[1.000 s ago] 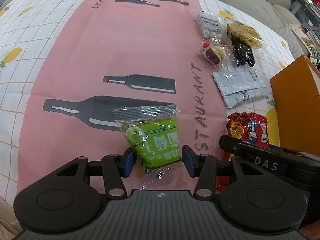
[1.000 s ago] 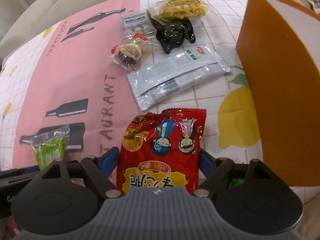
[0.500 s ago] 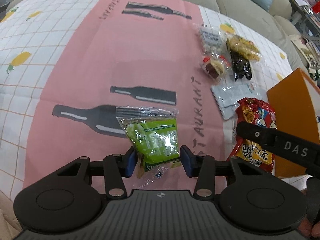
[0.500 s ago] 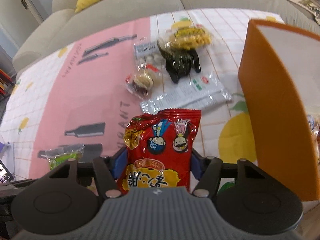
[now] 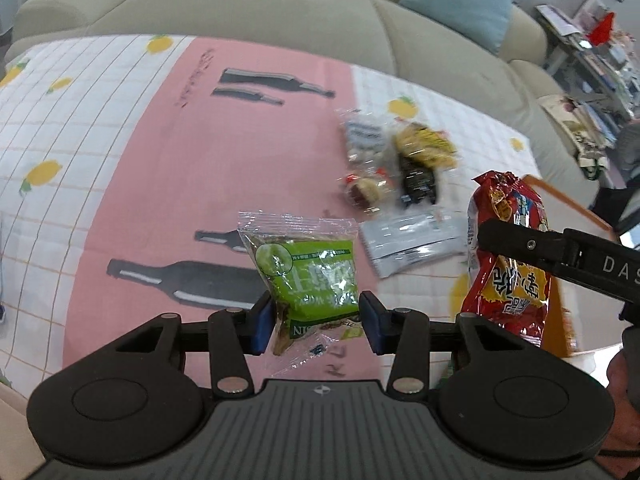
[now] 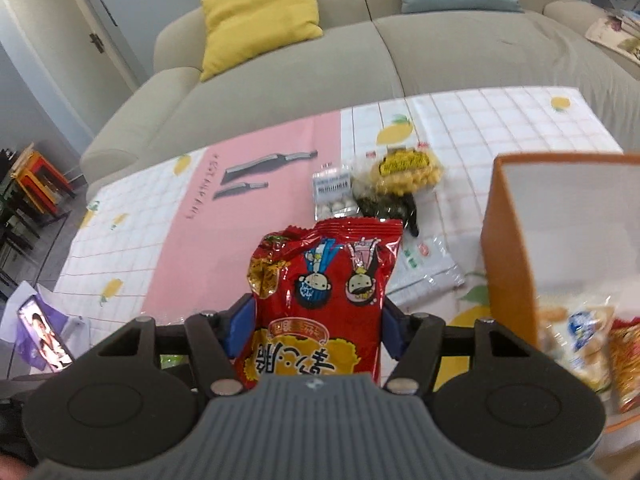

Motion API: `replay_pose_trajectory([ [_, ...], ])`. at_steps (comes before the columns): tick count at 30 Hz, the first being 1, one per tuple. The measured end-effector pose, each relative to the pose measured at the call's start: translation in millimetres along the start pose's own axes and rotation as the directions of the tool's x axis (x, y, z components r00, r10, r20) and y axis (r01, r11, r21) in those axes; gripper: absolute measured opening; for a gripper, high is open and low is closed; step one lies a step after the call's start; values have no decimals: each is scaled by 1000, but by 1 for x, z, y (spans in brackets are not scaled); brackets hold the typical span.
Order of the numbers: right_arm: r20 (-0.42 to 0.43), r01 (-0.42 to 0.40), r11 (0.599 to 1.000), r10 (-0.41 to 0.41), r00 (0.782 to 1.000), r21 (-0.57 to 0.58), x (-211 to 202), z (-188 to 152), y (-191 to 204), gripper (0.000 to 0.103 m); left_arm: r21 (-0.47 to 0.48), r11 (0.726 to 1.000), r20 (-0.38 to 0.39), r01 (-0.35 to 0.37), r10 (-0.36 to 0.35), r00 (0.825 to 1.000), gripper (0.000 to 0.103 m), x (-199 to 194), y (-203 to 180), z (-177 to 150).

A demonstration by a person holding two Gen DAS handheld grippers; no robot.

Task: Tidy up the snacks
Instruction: 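Carry both held packets over the orange box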

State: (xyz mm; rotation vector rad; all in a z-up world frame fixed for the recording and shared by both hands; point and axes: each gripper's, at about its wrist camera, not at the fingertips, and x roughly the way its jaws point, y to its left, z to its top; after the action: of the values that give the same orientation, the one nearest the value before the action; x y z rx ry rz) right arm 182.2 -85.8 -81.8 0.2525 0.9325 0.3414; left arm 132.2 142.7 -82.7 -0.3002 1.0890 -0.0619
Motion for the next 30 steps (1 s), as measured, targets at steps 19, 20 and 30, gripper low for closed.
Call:
replay_pose_trajectory([
  [19, 54, 76, 996, -78, 995, 51, -129, 31, -138, 62, 341, 905, -29, 255, -261, 965, 50, -15, -181, 26],
  [20, 48, 95, 994, -98, 994, 47, -130, 31, -147, 62, 360, 895, -43, 263, -266, 963, 49, -9, -192, 27],
  [30, -74, 188, 981, -184, 980, 53, -101, 33, -223, 62, 560, 794, -150, 239, -186, 971, 49, 61, -266, 23],
])
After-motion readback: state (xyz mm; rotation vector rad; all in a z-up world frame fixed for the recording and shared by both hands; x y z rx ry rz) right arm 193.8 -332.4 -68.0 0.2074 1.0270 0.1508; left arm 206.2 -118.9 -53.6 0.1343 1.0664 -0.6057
